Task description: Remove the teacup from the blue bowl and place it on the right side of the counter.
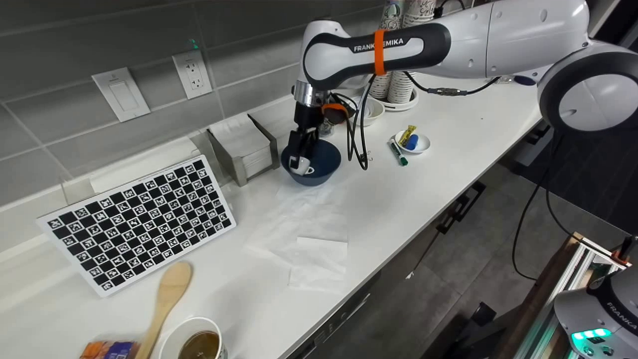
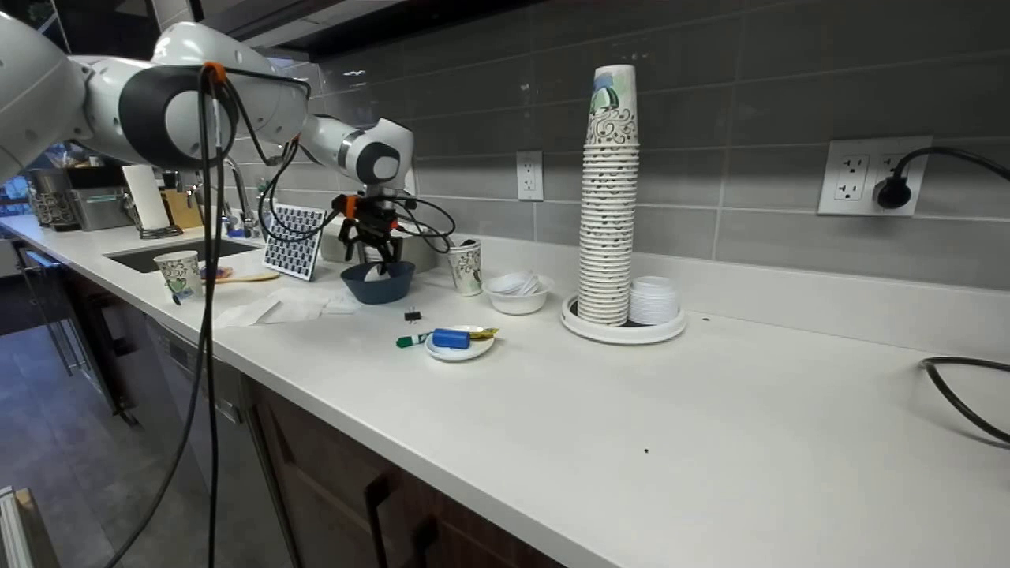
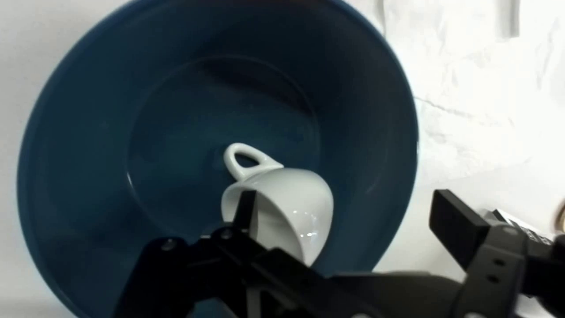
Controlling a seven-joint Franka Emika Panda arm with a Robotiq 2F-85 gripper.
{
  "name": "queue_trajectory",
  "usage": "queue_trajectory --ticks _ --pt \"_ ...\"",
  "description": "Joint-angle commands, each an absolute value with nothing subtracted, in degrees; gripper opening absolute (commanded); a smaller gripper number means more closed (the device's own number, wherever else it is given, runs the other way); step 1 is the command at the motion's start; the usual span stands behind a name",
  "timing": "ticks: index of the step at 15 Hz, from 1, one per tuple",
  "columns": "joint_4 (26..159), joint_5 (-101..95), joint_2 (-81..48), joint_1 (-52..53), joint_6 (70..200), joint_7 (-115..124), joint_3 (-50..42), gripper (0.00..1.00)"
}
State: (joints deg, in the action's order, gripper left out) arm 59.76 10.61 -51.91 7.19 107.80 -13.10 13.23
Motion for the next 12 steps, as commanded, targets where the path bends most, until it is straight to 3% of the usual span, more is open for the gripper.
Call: queue_trajectory --ticks 1,12 --pt "58.9 12.1 -53.0 6.3 109.1 -15.3 14.5 1.0" --pt "61.8 5.6 -49.5 10.2 118.3 -10.3 9.3 1.0"
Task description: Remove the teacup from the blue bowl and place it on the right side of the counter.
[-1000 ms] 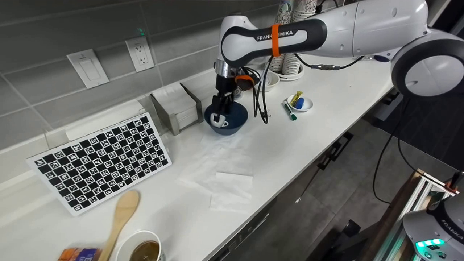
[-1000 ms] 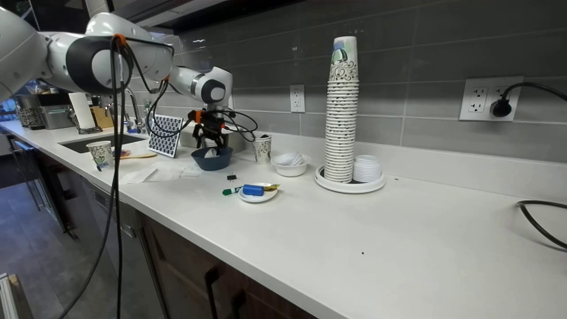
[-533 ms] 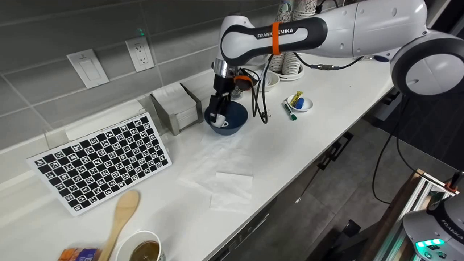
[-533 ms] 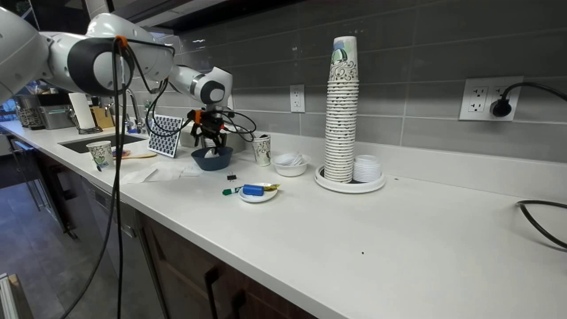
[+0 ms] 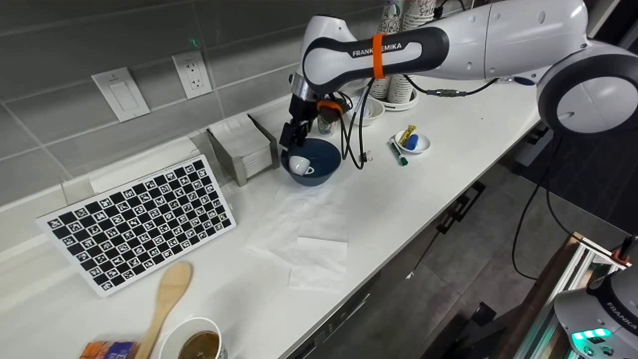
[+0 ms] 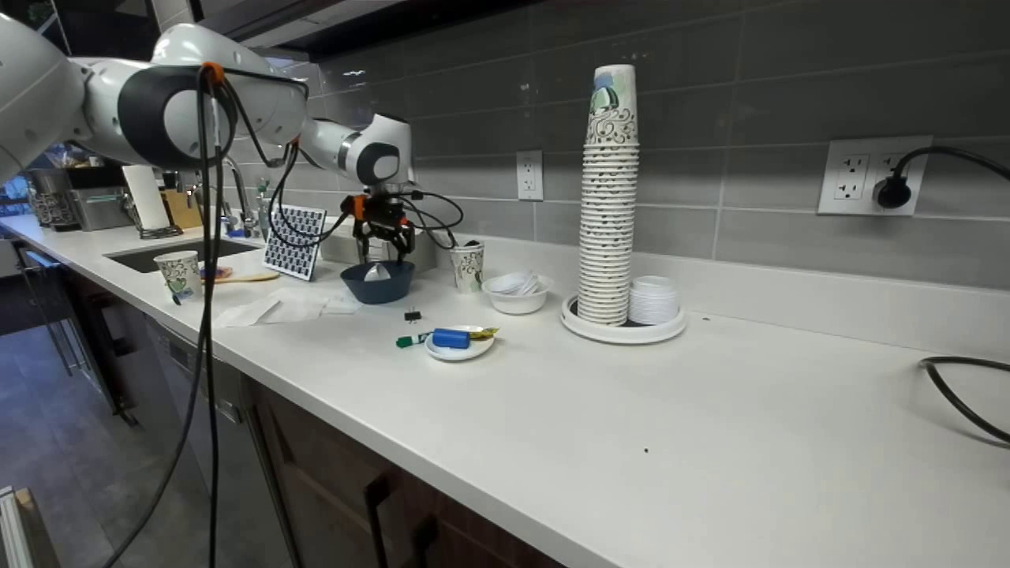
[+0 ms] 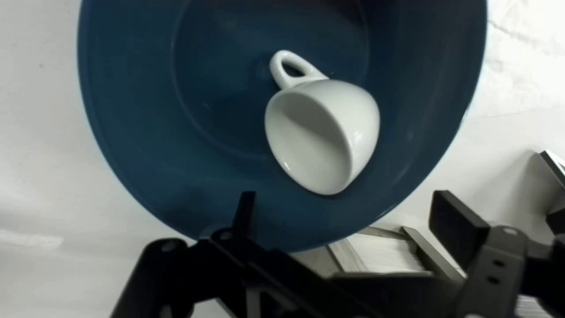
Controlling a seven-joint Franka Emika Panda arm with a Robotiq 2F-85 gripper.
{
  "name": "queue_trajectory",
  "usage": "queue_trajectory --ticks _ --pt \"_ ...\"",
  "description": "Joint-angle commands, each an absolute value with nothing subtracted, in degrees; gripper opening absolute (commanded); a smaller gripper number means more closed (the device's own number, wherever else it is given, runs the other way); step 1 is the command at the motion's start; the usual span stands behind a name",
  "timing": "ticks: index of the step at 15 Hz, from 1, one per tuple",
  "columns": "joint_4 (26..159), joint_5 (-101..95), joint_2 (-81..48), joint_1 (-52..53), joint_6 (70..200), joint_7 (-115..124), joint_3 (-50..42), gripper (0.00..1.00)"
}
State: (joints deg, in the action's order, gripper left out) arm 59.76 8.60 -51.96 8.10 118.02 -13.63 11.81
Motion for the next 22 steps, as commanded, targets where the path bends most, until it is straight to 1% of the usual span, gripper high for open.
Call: queue_trajectory --ticks 1,8,9,10,12,14,18,19,20,21,22 --pt "61.9 4.9 -49.5 10.5 117.7 -9.9 8.9 1.0" --pt "62.0 4.4 -50.3 11.3 114.6 -9.2 8.6 1.0" --pt "62.0 4.2 -50.4 11.4 113.9 -8.7 8.3 0.98" --pt "62.1 4.1 -50.5 11.4 113.5 -8.5 8.2 0.93" --pt "62.8 4.6 -50.4 11.2 112.9 -8.3 8.3 0.78" --pt "63.4 5.1 -50.4 11.1 113.2 -8.1 8.7 0.68" --pt "64.7 6.7 -50.3 10.4 116.4 -9.8 10.4 0.74" --pt "64.8 6.9 -50.3 10.3 116.6 -10.0 10.7 0.72" --pt "65.0 6.9 -50.3 10.3 116.8 -9.9 10.8 0.69" --pt "65.0 7.0 -50.3 10.2 116.6 -10.0 11.1 0.47" --pt "65.0 6.9 -50.3 10.1 116.3 -9.9 11.2 0.45"
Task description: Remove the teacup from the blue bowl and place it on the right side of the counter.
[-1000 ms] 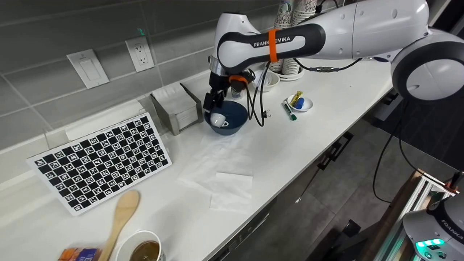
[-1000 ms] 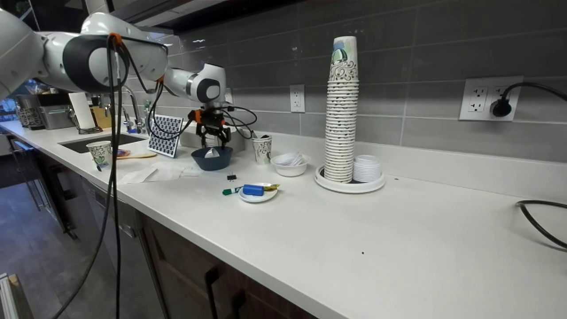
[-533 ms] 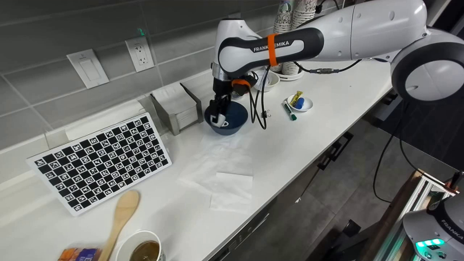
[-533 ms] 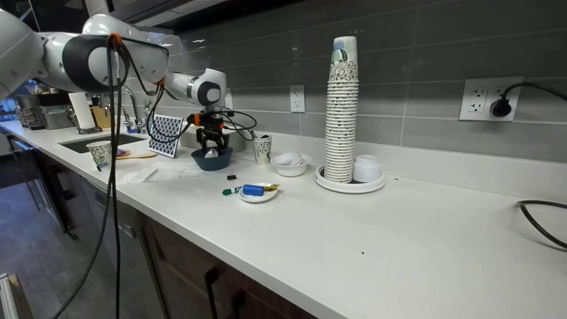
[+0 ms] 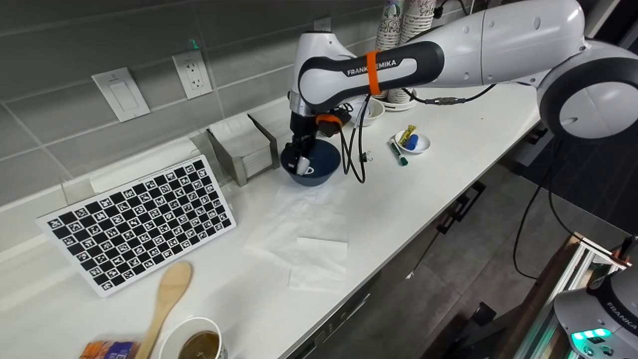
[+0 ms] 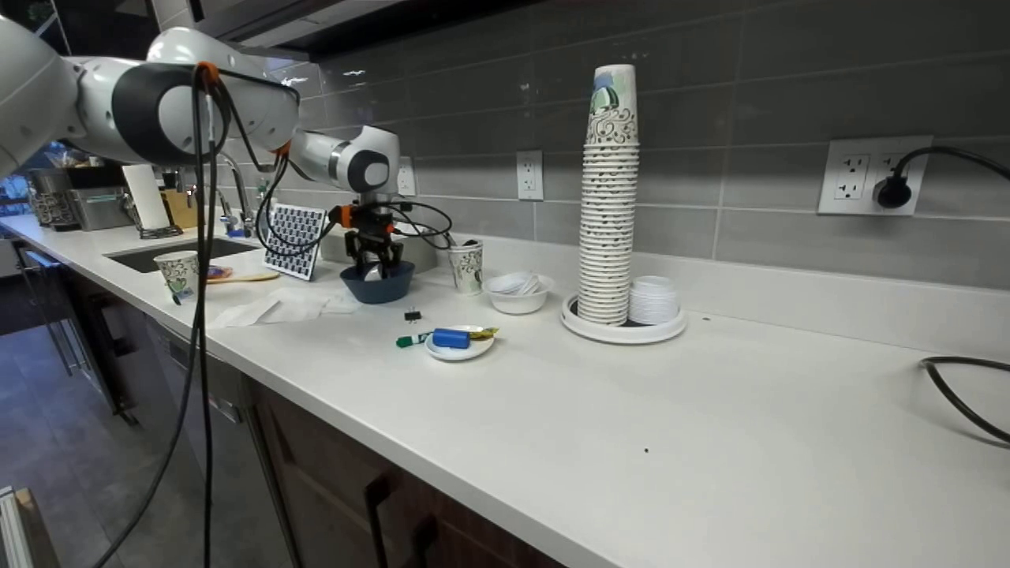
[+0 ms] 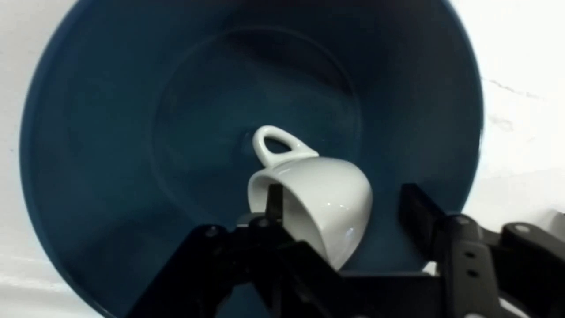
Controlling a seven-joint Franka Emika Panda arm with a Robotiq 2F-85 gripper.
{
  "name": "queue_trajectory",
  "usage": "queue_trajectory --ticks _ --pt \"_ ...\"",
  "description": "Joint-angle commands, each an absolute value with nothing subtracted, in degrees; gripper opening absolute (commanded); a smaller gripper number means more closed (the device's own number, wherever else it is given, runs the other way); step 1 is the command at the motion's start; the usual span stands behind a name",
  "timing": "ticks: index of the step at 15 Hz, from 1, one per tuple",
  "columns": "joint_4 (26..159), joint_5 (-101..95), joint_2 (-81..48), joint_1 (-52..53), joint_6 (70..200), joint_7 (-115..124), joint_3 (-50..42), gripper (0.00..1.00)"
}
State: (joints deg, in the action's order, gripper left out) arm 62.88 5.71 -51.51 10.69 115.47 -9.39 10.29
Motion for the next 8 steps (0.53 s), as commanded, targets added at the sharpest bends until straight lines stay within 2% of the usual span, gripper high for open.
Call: queue_trajectory --ticks 1,6,8 --pt "64.9 6.8 -50.3 10.2 116.2 -9.6 11.2 0.43" --pt "64.8 6.2 -50.3 10.5 116.2 -8.5 10.7 0.06" --pt "64.7 6.1 -50.2 10.5 116.2 -8.3 10.5 0.01"
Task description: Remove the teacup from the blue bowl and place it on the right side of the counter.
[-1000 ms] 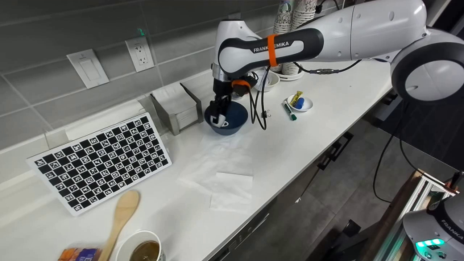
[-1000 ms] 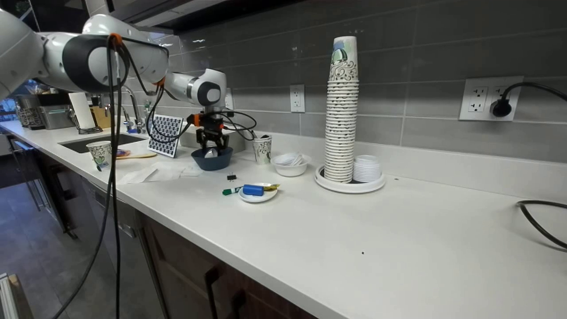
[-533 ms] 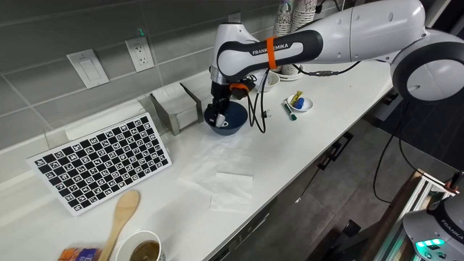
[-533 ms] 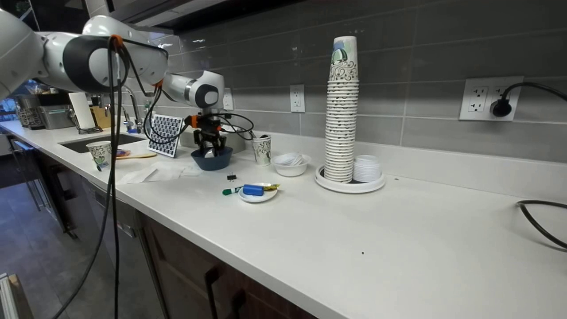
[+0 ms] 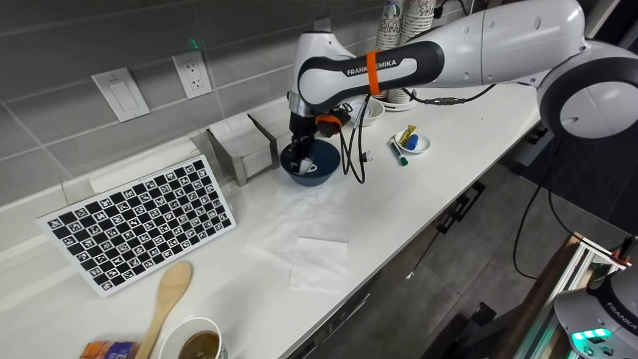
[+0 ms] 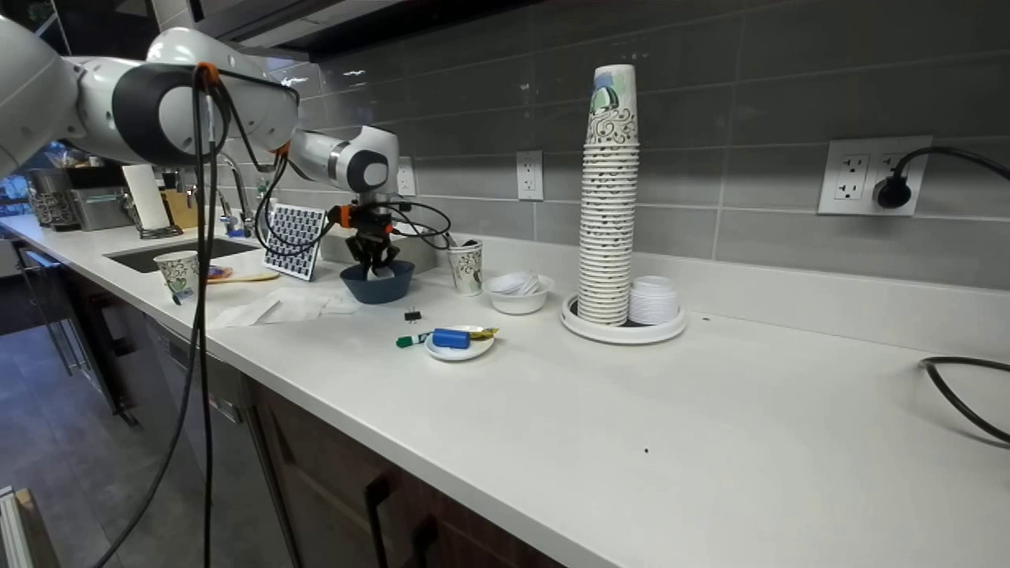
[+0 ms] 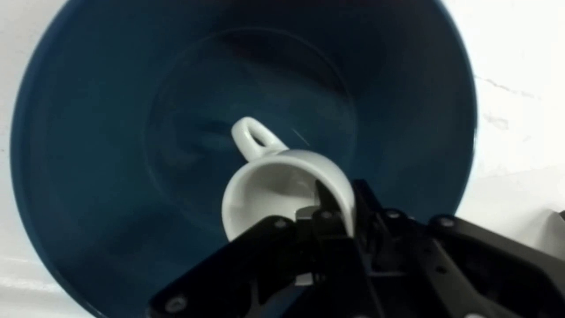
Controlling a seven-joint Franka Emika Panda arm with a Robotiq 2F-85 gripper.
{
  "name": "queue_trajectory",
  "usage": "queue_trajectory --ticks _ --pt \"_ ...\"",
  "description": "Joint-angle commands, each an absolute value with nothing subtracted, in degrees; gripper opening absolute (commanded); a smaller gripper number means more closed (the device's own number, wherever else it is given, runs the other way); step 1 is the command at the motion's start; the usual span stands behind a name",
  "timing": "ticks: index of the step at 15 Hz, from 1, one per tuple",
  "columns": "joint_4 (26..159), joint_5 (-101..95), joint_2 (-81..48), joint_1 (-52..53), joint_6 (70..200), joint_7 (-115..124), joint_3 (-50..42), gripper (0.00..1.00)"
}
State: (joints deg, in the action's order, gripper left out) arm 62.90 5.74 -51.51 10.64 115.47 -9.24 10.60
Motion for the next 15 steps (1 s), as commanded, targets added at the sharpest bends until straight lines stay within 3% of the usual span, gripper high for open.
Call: queue_trajectory --ticks 1,15 --pt "64.5 6.1 -50.1 10.5 116.2 -8.2 10.5 0.0" --pt "75.9 -5.7 -33.2 13.6 126.7 -2.8 2.8 0.02"
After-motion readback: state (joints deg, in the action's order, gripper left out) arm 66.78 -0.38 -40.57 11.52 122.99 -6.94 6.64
